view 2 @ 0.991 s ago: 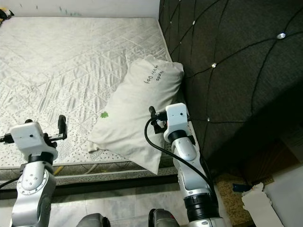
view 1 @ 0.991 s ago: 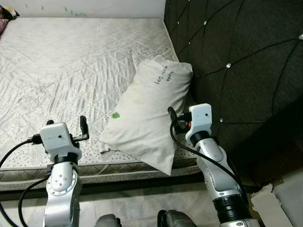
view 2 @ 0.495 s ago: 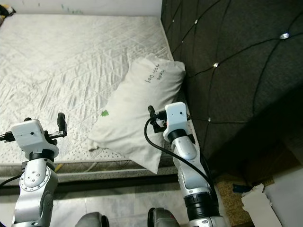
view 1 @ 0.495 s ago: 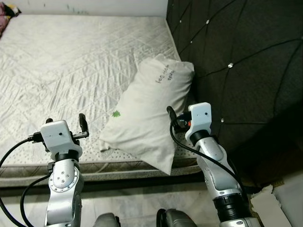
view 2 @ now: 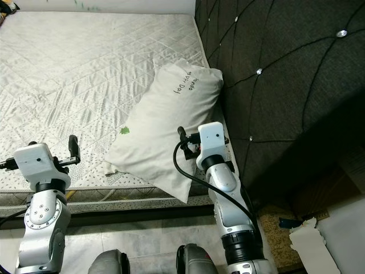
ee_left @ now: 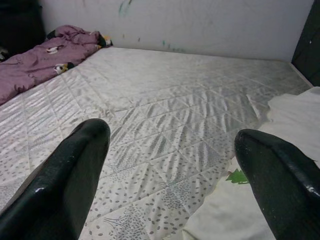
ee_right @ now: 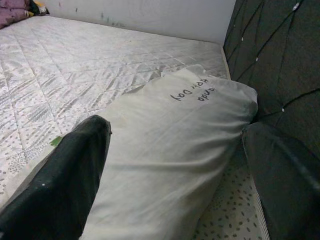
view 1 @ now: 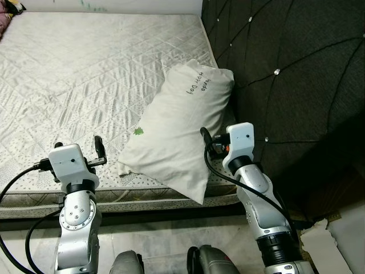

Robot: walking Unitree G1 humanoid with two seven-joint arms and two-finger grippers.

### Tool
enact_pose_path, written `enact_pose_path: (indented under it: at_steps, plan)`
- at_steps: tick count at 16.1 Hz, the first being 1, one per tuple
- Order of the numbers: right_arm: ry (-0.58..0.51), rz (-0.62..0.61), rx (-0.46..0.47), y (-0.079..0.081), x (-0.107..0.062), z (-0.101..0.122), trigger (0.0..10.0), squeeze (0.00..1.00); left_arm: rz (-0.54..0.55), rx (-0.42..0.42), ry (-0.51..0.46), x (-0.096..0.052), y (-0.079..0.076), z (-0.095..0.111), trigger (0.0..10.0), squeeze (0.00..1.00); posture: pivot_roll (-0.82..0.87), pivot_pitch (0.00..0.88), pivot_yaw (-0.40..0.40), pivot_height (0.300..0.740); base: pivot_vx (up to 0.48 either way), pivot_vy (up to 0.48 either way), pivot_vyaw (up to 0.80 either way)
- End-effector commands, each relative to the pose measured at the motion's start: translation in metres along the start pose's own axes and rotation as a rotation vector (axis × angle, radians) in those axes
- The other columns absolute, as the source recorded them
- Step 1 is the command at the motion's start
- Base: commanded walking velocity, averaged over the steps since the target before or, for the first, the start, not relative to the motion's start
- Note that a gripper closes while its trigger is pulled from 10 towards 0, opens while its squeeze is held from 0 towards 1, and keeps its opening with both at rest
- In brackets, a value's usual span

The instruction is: Clean up the room

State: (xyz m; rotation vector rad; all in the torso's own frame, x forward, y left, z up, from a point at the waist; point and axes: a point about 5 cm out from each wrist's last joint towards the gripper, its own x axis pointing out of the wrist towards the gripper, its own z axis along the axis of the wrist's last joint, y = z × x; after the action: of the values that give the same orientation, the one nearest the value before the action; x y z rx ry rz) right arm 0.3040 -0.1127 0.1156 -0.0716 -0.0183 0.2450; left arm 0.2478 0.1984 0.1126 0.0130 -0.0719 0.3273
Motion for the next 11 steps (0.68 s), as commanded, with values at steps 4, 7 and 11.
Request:
enact_pose_path:
  at_steps: [4, 7, 11]
  plan:
    - [-0.001, 0.024, -0.011, 0.0008, 0.0016, -0.0001, 10.0, 0.00, 0.035, 0.016, -0.001, 0.0022, 0.0058, -0.0014, 10.0, 0.00, 0.06, 0.142, -0.037, 0.700, 0.000, 0.000, 0.00]
    - [-0.001, 0.032, -0.011, 0.0016, 0.0019, -0.0004, 10.0, 0.00, 0.033, 0.013, -0.002, 0.0026, 0.0044, -0.0012, 10.0, 0.00, 0.06, 0.142, -0.037, 0.665, 0.000, 0.000, 0.00]
    - [-0.001, 0.034, -0.013, 0.0016, 0.0023, -0.0004, 10.0, 0.00, 0.029, 0.009, -0.004, 0.0035, 0.0028, -0.0010, 10.0, 0.00, 0.06, 0.142, -0.036, 0.665, 0.000, 0.000, 0.00]
